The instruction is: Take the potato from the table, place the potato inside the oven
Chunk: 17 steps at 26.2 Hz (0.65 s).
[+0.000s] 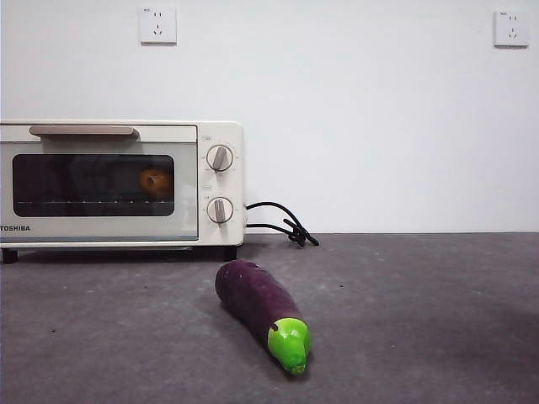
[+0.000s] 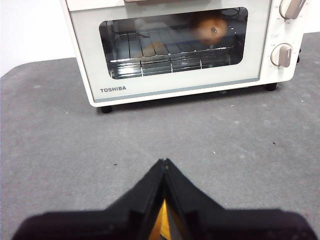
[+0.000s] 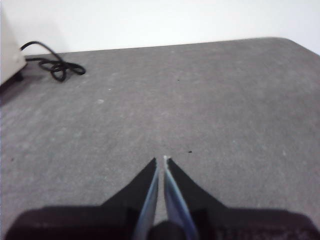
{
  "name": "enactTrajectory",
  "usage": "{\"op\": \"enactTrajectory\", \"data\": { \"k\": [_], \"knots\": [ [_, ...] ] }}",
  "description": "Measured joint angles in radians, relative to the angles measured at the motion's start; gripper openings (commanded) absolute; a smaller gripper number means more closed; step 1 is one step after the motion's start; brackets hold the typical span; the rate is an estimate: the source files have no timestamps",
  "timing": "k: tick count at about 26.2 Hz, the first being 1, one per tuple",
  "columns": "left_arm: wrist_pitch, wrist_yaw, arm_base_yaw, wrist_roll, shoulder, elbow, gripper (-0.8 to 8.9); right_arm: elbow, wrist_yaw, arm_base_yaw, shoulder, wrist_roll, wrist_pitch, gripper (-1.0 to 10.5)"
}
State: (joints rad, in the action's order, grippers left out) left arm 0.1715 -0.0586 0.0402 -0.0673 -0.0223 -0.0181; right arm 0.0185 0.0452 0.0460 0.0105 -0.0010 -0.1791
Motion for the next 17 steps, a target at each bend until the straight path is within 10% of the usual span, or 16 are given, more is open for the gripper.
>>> {"op": "enactTrajectory", "data": {
  "k": [17],
  "knots": [
    [0.000,0.000,0.000,0.000,-0.004,0.000,-0.04,0.000,0.000,0.000,0.000,-0.069,0.000,0.3]
  ]
}}
